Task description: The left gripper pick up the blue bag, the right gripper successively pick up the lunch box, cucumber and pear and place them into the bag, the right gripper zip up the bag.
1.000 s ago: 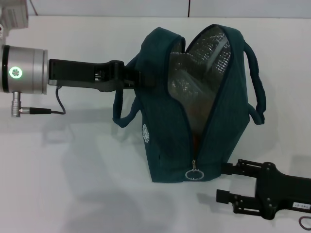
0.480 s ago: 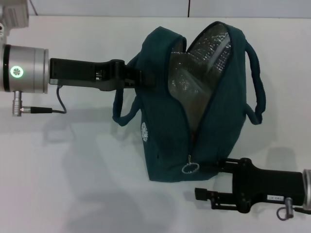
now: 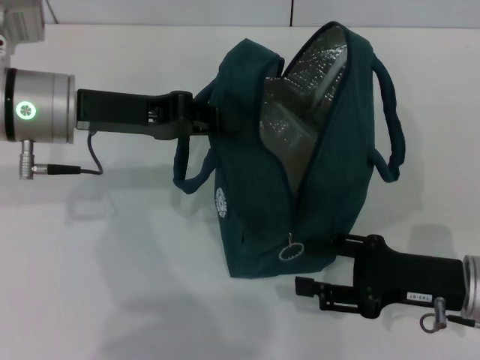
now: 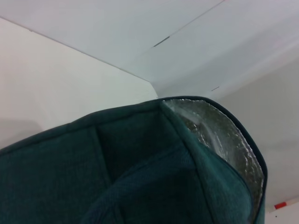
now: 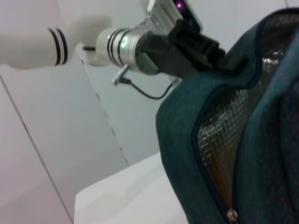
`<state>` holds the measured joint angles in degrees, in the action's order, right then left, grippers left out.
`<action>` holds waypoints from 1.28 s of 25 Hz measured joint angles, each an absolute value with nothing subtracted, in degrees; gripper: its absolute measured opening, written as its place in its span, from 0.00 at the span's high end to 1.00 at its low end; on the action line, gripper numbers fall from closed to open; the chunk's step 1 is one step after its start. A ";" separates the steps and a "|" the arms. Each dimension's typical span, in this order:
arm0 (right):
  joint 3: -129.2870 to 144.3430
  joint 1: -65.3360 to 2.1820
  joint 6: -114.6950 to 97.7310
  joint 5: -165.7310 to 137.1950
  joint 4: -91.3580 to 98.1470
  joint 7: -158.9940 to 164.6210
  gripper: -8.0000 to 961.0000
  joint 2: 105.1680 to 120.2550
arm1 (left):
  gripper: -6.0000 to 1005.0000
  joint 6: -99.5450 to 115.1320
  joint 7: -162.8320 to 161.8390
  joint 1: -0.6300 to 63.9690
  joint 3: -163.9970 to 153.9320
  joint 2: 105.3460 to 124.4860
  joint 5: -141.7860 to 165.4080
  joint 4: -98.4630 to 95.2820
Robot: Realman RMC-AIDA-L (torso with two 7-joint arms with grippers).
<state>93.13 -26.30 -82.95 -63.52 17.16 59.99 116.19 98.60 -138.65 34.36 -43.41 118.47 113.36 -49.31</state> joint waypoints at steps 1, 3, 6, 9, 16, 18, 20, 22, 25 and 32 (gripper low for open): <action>93.68 -26.16 -83.09 -62.57 17.01 60.12 0.28 116.19 | 0.92 98.60 -138.64 34.34 -43.42 118.47 113.21 -49.31; 95.31 -25.64 -83.31 -60.27 16.72 60.23 0.28 116.18 | 0.92 98.61 -138.63 34.22 -43.41 118.47 112.97 -49.31; 98.77 -24.07 -82.85 -55.92 16.86 59.08 0.28 116.18 | 0.92 98.63 -138.62 33.98 -43.41 118.56 112.90 -49.31; 102.58 -23.49 -81.18 -51.85 17.38 57.34 0.28 116.18 | 0.92 98.75 -138.61 33.93 -43.42 118.88 112.87 -49.31; 108.49 -23.20 -78.42 -47.16 20.25 56.18 0.28 116.19 | 0.92 98.93 -138.61 33.76 -43.42 119.15 112.83 -49.31; 109.20 -23.11 -78.06 -46.43 20.60 56.06 0.28 116.18 | 0.92 98.94 -138.61 33.67 -43.42 119.17 112.83 -49.31; 109.84 -22.86 -78.04 -45.58 20.78 55.95 0.29 116.18 | 0.92 98.96 -138.61 33.65 -43.41 119.17 112.83 -49.31; 110.11 -22.19 -78.03 -44.71 20.98 55.34 0.29 116.17 | 0.92 98.96 -138.61 33.65 -43.42 119.17 112.83 -49.31; 110.45 -21.23 -77.91 -42.27 21.23 54.16 0.29 116.04 | 0.91 98.96 -138.61 33.66 -43.42 119.18 112.83 -49.31; 110.28 -19.98 -78.10 -40.74 20.82 53.74 0.30 115.82 | 0.91 98.93 -138.61 33.72 -43.40 119.17 112.82 -49.31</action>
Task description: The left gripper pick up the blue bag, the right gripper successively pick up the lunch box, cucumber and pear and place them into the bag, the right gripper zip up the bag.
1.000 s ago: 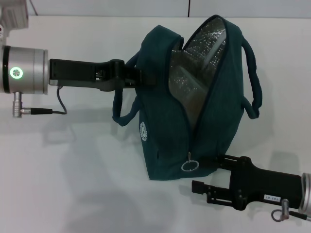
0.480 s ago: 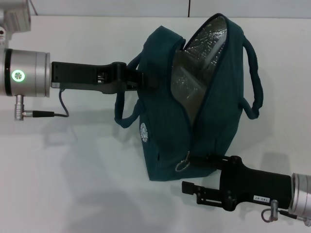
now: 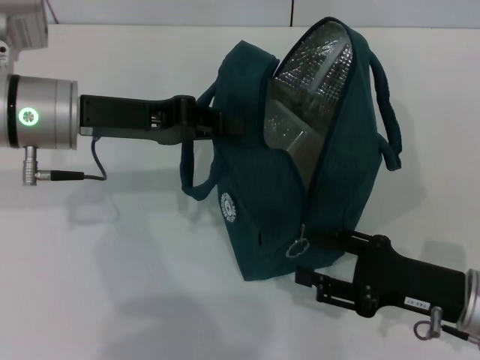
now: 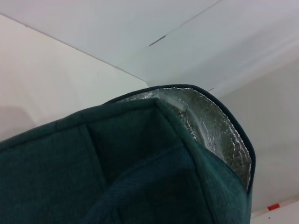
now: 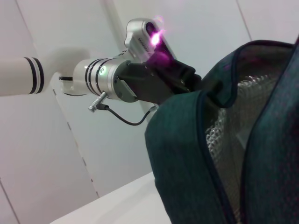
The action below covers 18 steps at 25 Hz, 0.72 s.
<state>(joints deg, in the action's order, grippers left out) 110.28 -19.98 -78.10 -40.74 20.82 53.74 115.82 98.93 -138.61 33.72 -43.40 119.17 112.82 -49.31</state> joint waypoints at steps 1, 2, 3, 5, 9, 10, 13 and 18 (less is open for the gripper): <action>110.13 -19.58 -78.25 -40.65 20.91 53.54 0.30 115.76 | 0.91 98.92 -138.61 33.70 -43.39 119.14 112.81 -49.31; 110.07 -19.28 -78.40 -40.45 20.98 53.39 0.31 115.70 | 0.91 98.90 -138.61 33.69 -43.37 119.11 112.80 -49.31; 110.05 -19.05 -78.48 -40.16 21.00 53.28 0.31 115.65 | 0.91 98.90 -138.61 33.69 -43.37 119.11 112.80 -49.31; 110.01 -18.94 -78.41 -39.58 20.86 53.13 0.31 115.60 | 0.91 98.89 -138.61 33.66 -43.33 119.06 112.78 -49.31; 110.46 -19.26 -78.18 -39.48 20.78 53.09 0.32 115.58 | 0.91 98.80 -138.61 33.66 -43.38 119.10 112.76 -49.31; 110.56 -19.17 -78.54 -39.53 20.94 52.93 0.32 115.57 | 0.91 98.79 -138.61 33.66 -43.37 119.10 112.76 -49.31; 110.34 -18.80 -79.06 -39.45 20.92 52.46 0.33 115.57 | 0.91 98.78 -138.53 33.65 -43.19 119.08 112.75 -49.31; 109.99 -18.16 -79.60 -39.16 20.65 52.08 0.34 115.44 | 0.91 98.69 -138.46 33.63 -43.08 118.98 112.75 -49.31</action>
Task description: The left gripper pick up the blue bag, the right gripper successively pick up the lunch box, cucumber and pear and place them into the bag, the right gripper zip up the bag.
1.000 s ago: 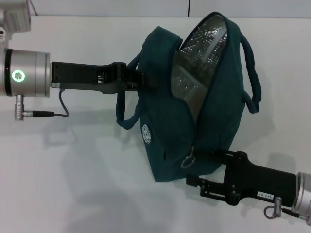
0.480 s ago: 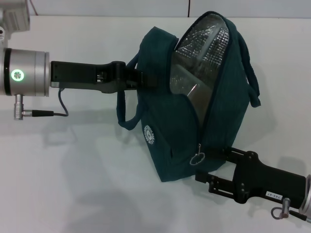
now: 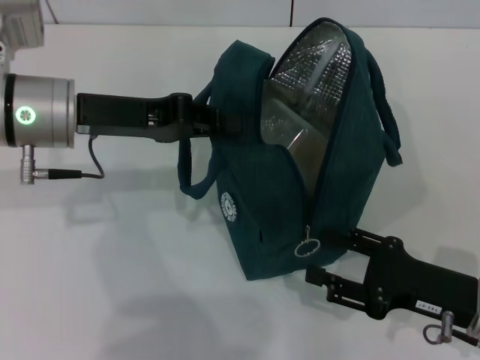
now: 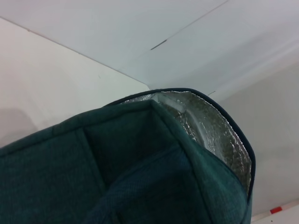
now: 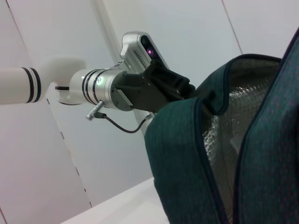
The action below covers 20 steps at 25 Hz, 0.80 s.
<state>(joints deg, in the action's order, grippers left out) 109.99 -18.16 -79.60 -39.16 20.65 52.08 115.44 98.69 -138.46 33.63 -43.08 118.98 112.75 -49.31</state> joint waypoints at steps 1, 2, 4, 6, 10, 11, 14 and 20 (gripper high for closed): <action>109.95 -17.76 -79.89 -38.93 20.64 51.58 0.34 115.39 | 0.91 98.68 -138.45 33.65 -43.09 118.95 112.75 -49.31; 109.94 -17.69 -79.89 -38.84 20.60 51.50 0.34 115.39 | 0.91 98.68 -138.45 33.68 -43.09 118.93 112.75 -49.31; 109.87 -17.56 -79.80 -38.32 20.38 51.31 0.35 115.39 | 0.90 98.61 -138.44 33.74 -43.07 118.92 112.75 -49.31; 109.83 -17.52 -79.64 -37.93 20.11 51.25 0.35 115.39 | 0.90 98.60 -138.43 33.74 -43.06 118.91 112.75 -49.31; 110.04 -17.82 -78.96 -37.83 19.95 51.28 0.36 115.39 | 0.90 98.60 -138.43 33.75 -43.08 118.91 112.76 -49.31; 110.19 -18.10 -78.75 -37.86 19.94 51.41 0.36 115.39 | 0.90 98.60 -138.43 33.78 -43.10 118.91 112.75 -49.31; 111.00 -19.18 -78.06 -38.20 19.93 51.93 0.37 115.41 | 0.90 98.60 -138.43 33.82 -43.18 118.93 112.75 -49.31; 114.59 -21.40 -77.24 -38.21 20.35 53.16 0.38 115.65 | 0.90 98.60 -138.43 33.95 -43.39 118.97 112.76 -49.31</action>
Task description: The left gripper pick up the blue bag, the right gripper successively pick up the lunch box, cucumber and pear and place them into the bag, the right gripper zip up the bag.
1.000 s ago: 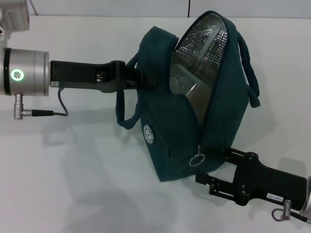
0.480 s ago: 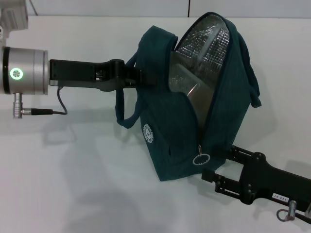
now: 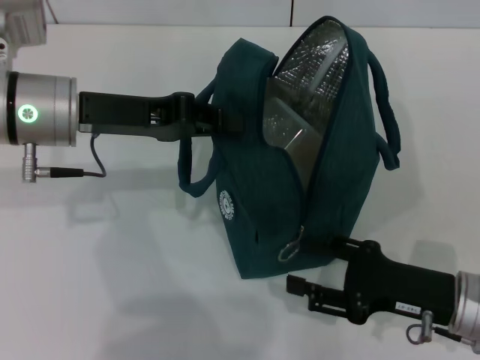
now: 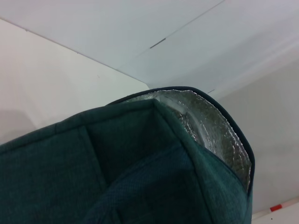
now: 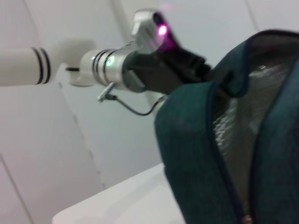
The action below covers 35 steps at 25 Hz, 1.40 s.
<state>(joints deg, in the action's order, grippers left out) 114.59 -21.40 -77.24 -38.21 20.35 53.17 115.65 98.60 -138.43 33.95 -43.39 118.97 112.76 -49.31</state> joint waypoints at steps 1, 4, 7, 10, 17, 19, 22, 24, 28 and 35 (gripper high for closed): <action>114.91 -21.53 -76.96 -38.21 20.50 53.35 0.39 115.66 | 0.90 98.62 -138.43 33.95 -43.35 118.98 112.76 -49.31; 115.15 -21.58 -76.59 -38.19 20.75 53.60 0.39 115.73 | 0.90 98.67 -138.43 33.91 -43.28 119.04 112.76 -49.31; 115.17 -21.59 -76.58 -38.17 20.82 53.67 0.40 115.75 | 0.90 98.68 -138.43 33.87 -43.30 119.09 112.76 -49.31; 114.95 -21.56 -76.43 -37.94 20.83 53.69 0.41 115.75 | 0.90 98.70 -138.43 33.86 -43.32 119.09 112.76 -49.31; 115.10 -21.55 -76.51 -37.83 20.84 53.70 0.42 115.75 | 0.89 98.77 -138.43 33.83 -43.33 119.08 112.76 -49.31; 115.09 -21.29 -76.79 -37.81 20.84 53.70 0.43 115.71 | 0.89 98.78 -138.43 33.83 -43.33 119.08 112.76 -49.31; 114.82 -20.87 -76.88 -37.78 20.80 53.70 0.43 115.67 | 0.89 98.77 -138.43 33.83 -43.33 119.08 112.76 -49.31; 114.72 -20.70 -76.90 -37.78 20.75 53.71 0.44 115.66 | 0.89 98.75 -138.43 33.85 -43.37 119.08 112.76 -49.31; 114.69 -20.61 -76.53 -37.76 20.59 54.33 0.45 115.66 | 0.89 98.74 -138.43 33.90 -43.42 119.08 112.76 -49.31; 114.61 -20.56 -76.27 -37.65 20.32 54.90 0.70 115.66 | 0.89 98.78 -138.43 33.83 -43.42 119.08 112.76 -49.46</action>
